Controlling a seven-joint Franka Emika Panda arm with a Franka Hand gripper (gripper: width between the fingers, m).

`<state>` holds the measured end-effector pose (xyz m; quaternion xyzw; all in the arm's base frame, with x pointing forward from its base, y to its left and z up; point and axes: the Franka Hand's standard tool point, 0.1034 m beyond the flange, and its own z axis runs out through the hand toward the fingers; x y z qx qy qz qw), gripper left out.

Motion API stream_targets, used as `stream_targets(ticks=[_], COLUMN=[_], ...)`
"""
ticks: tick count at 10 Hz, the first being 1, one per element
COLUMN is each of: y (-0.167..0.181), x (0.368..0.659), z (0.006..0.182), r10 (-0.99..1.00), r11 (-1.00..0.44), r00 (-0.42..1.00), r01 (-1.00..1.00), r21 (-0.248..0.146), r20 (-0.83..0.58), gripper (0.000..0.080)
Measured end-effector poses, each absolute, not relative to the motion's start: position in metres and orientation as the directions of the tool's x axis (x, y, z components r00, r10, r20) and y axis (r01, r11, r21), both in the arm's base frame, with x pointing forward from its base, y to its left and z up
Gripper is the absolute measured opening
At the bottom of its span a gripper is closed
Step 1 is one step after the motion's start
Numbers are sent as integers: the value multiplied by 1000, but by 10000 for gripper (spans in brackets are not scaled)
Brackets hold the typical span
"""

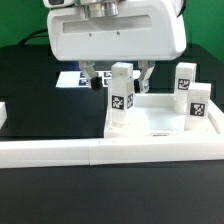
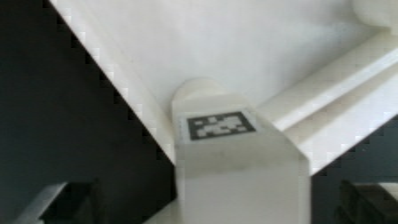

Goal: Assemble square table

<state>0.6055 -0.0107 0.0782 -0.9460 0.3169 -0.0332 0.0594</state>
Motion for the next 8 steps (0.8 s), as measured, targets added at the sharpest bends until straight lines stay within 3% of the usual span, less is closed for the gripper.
stream_targets(ticks=[2, 5, 8], y=[-12, -12, -12], x=[606, 606, 606], z=[78, 77, 76], r10=[-615, -655, -823], r11=[-784, -751, -561], r00=[789, 756, 568], r01=[-607, -647, -817], r21=[-130, -130, -130], r20=[25, 18, -16], gripper=[649, 288, 288])
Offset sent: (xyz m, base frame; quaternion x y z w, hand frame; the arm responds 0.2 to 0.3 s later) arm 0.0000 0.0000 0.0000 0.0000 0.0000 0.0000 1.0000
